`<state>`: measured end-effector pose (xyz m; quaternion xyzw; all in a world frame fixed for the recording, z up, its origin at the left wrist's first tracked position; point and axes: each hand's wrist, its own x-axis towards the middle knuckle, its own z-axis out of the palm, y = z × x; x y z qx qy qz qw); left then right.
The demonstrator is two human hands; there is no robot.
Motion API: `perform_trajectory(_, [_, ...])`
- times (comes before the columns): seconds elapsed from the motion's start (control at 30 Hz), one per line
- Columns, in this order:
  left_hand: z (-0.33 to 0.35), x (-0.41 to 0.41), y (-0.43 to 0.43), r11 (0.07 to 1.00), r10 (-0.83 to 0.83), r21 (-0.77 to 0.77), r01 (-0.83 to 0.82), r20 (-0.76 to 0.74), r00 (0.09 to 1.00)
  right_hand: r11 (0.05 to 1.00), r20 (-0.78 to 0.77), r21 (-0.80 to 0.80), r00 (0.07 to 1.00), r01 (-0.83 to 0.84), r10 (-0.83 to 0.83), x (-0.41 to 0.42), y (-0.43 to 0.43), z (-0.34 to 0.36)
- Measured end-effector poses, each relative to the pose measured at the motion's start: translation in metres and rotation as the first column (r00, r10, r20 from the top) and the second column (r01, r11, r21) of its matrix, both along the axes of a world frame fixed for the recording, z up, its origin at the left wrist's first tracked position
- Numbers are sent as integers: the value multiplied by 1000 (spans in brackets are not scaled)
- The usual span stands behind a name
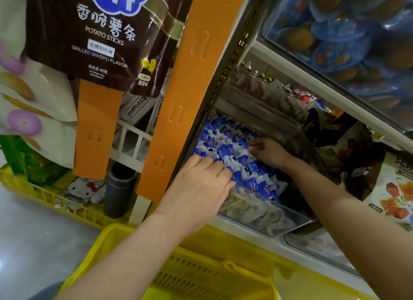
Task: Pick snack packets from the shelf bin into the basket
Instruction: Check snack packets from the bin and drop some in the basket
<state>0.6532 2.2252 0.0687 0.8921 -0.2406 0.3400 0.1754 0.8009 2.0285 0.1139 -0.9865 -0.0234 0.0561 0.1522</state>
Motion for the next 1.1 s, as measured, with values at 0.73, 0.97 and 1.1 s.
perform_trajectory(0.73, [-11,9,1,998,-55,-18,58,142,988,773,-73,-628,982,91,-176,0,-14,27])
perform_trajectory(0.97, [-8,7,2,998,-56,-21,58,91,994,898,41,-402,984,177,-176,-6,-17,17])
perform_trajectory(1.1, [-5,5,3,998,-56,-30,57,39,998,952,162,-259,979,163,-123,-19,-19,17])
